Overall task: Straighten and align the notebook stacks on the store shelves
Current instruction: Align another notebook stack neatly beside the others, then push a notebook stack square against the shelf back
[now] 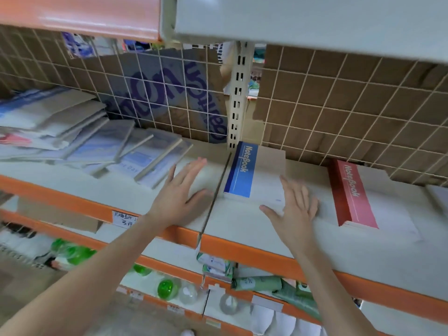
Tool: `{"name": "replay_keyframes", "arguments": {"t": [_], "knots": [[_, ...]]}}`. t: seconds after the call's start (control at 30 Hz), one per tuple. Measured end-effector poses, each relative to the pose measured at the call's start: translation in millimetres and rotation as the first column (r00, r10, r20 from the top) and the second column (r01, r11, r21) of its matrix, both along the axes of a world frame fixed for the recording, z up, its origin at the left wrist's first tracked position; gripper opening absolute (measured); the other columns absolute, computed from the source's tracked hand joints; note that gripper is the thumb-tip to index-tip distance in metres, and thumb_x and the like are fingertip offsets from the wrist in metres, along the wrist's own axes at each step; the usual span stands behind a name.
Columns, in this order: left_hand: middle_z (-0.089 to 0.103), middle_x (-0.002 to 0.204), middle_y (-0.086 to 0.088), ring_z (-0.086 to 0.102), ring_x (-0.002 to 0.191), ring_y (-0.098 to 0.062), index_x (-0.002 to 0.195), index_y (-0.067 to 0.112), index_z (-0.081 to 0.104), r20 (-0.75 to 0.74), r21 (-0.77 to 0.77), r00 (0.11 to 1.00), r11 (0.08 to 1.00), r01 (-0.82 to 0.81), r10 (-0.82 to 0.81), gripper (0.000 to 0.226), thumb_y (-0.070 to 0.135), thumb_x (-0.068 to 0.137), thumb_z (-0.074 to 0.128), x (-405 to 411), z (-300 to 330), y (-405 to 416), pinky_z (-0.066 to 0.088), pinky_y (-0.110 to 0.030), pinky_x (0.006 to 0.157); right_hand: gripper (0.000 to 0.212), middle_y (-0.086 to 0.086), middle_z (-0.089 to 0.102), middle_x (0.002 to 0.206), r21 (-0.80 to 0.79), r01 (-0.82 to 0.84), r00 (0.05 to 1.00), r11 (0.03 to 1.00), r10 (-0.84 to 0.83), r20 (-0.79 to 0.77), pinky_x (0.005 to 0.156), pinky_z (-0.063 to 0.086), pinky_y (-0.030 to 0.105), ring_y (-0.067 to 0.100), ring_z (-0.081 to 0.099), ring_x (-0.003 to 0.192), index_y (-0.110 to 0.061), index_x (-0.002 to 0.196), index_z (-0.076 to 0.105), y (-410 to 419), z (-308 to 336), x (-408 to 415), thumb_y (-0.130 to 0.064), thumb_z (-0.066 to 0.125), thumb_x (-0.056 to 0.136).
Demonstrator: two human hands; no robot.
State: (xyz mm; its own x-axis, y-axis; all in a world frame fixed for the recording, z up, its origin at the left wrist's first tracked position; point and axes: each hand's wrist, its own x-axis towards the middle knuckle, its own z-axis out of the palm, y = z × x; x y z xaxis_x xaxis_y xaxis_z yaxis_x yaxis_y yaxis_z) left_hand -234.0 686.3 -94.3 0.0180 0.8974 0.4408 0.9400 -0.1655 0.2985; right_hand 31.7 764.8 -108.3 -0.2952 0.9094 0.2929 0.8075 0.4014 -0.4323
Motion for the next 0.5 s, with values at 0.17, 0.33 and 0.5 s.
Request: {"name": "replay_keyframes", "arguments": {"t": [0.17,0.33,0.5], "knots": [[0.045,0.142,-0.012,0.044,0.13,-0.03,0.139,0.006,0.042,-0.166,-0.034,0.979,0.992,-0.123,0.116,0.058,0.043,0.095,0.036,-73.0,19.0,-61.2,0.026,-0.057,0.109,0.077,-0.002,0.014,0.158,0.003,-0.153,0.987,0.988,0.153,-0.048,0.116,-0.003,0.044,0.016,0.001,0.146,-0.022,0.148,0.026,-17.9,38.0,-70.7,-0.048,0.061,0.085],[0.043,0.143,-0.015,0.043,0.131,-0.032,0.138,0.002,0.044,-0.2,-0.062,0.937,0.951,-0.303,0.286,0.072,0.055,0.096,0.018,-167.3,36.9,-130.2,0.023,-0.057,0.108,0.078,-0.007,0.014,0.158,0.077,-0.287,0.957,0.955,0.289,-0.004,0.115,-0.008,0.041,0.012,0.001,0.146,-0.023,0.15,0.021,-54.0,54.6,-170.1,-0.052,0.056,0.087],[0.044,0.141,-0.019,0.044,0.129,-0.037,0.136,0.001,0.045,-0.175,-0.009,0.901,0.915,-0.404,0.396,0.053,0.038,0.097,0.041,-272.0,46.6,-194.8,0.026,-0.064,0.106,0.079,-0.008,0.004,0.159,0.022,-0.377,0.926,0.926,0.377,-0.004,0.114,-0.009,0.042,0.01,-0.006,0.146,-0.024,0.151,0.016,-96.8,50.3,-295.9,-0.053,0.054,0.088]]}}
